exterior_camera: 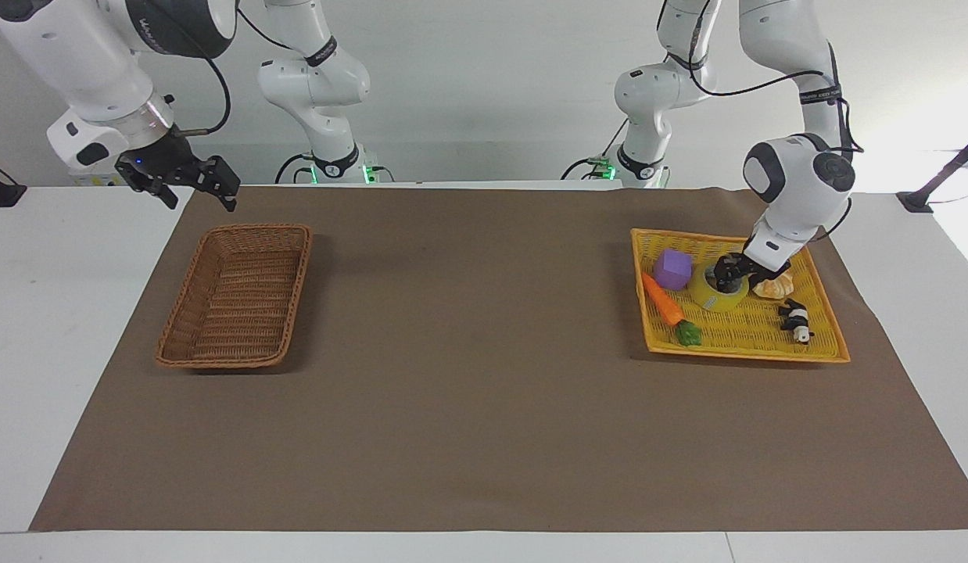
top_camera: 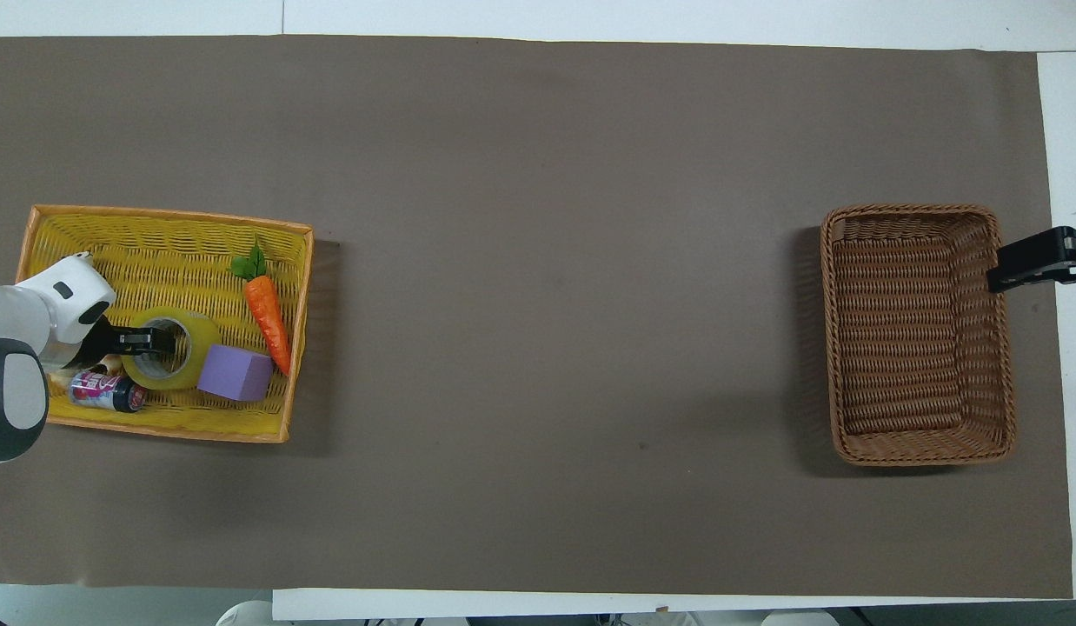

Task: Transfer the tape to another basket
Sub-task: 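Reach the left gripper down into the yellow basket and grasp the tape roll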

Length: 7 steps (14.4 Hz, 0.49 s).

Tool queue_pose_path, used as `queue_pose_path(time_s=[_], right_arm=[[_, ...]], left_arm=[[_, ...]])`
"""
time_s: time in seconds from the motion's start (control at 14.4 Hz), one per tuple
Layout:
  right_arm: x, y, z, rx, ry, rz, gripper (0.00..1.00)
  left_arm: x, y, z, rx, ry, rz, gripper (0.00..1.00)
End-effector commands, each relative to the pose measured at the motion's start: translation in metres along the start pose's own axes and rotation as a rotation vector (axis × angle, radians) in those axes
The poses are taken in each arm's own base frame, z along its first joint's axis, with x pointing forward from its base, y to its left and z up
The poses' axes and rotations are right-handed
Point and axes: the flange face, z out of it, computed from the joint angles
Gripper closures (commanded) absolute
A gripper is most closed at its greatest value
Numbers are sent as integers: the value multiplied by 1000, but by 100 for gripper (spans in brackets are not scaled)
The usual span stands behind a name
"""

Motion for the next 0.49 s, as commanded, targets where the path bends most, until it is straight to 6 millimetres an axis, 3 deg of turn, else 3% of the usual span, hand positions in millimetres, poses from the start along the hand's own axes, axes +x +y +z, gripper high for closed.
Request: queue_pose_path(time_s=[0.0, 0.28, 0.35, 0.42], right_arm=[[-7, 0, 0, 1, 3, -2, 1], [-7, 0, 0, 1, 1, -2, 1], [-7, 0, 0, 1, 1, -2, 1], [-7, 0, 0, 1, 1, -2, 1]], left_arm=[[-4, 2, 3, 7, 12, 23, 32], [-8, 4, 16, 2, -11, 26, 37], [-7, 8, 16, 2, -11, 34, 46], [-7, 10, 16, 2, -11, 40, 66]])
